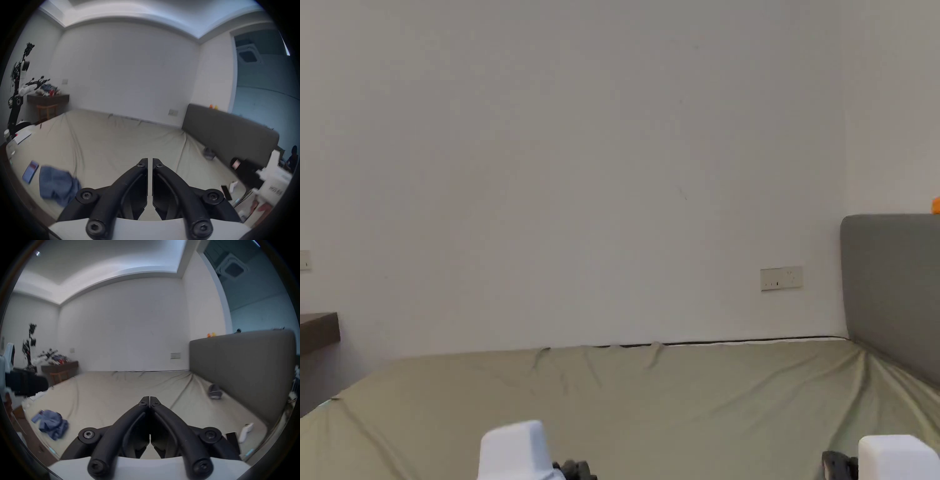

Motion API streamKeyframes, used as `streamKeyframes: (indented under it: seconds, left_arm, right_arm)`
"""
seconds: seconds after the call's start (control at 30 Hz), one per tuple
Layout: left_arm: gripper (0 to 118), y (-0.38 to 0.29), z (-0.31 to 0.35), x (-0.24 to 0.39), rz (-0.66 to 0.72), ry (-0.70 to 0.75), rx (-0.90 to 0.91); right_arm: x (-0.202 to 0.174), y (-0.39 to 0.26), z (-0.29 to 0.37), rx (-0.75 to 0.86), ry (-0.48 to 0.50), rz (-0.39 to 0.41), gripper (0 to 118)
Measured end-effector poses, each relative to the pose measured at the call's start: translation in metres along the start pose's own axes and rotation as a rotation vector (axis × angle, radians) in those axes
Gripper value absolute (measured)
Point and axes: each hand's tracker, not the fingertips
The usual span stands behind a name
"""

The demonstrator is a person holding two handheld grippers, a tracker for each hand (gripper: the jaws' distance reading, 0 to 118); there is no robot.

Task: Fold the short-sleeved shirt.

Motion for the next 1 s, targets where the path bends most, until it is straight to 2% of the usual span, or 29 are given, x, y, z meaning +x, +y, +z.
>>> streamKeyframes:
  seconds: [0.03,0.07,0.1,0.17,0.3,0.37,0.43,0.67,0.7,0.73,0.77,0.8,0.83,0.87,0.9,0.93,0.97,1.0]
  left_arm:
    - [2,-0.011,0.003,0.006,-0.013,0.033,-0.037]
    - [2,-0.021,0.005,0.011,-0.035,0.021,-0.057]
    - [2,-0.026,0.008,0.014,-0.076,0.000,-0.078]
    - [2,-0.031,0.021,0.021,-0.115,0.018,-0.069]
    - [2,-0.030,0.045,0.022,-0.096,-0.039,-0.023]
    - [2,-0.030,0.056,0.022,-0.107,-0.055,0.005]
    - [2,-0.030,0.063,0.021,-0.093,-0.057,0.016]
    - [2,-0.029,0.075,0.016,-0.093,-0.064,0.045]
    - [13,-0.029,0.075,0.015,-0.085,-0.067,0.042]
    - [33,-0.030,0.074,0.014,-0.069,-0.071,0.031]
    - [61,-0.030,0.071,0.014,-0.040,-0.055,0.006]
    - [108,-0.030,0.067,0.013,-0.016,-0.024,-0.027]
    - [116,-0.031,0.063,0.013,-0.002,-0.006,-0.043]
    - [115,-0.035,0.065,0.017,0.000,-0.033,-0.014]
    - [116,-0.036,0.063,0.016,-0.013,-0.032,-0.013]
    - [116,-0.038,0.063,0.015,-0.015,-0.060,0.001]
    - [116,-0.038,0.064,0.013,-0.007,-0.084,0.011]
    - [116,-0.038,0.066,0.011,0.010,-0.094,0.014]
  right_arm:
    - [0.002,0.000,0.008,0.049,-0.022,0.054,0]
    - [0.007,-0.010,0.012,-0.035,0.012,-0.030,0]
    - [0.011,-0.012,0.018,-0.016,0.026,-0.025,0]
    - [0.015,-0.017,0.030,-0.021,0.042,-0.081,0]
    - [0.015,-0.017,0.050,0.004,0.024,-0.065,0]
    - [0.013,-0.015,0.058,0.060,0.039,-0.027,0]
    - [0.011,-0.015,0.061,0.031,0.033,-0.054,0]
    - [0.002,-0.016,0.066,0.033,0.042,-0.035,0]
    - [0.001,-0.016,0.066,0.033,0.043,-0.036,0]
    - [-0.001,-0.016,0.067,0.032,0.036,-0.035,5]
    - [-0.001,-0.016,0.067,0.042,0.032,-0.028,23]
    - [-0.003,-0.015,0.067,0.056,0.026,-0.007,66]
    - [-0.004,-0.015,0.066,0.055,0.022,-0.003,100]
    - [-0.004,-0.015,0.064,0.021,0.011,-0.010,118]
    - [-0.006,-0.022,0.065,-0.017,0.036,-0.033,117]
    - [-0.007,-0.016,0.070,0.205,-0.014,0.095,118]
    - [-0.007,-0.028,0.064,0.079,0.032,0.005,118]
    - [-0.007,-0.034,0.061,0.029,0.034,-0.048,118]
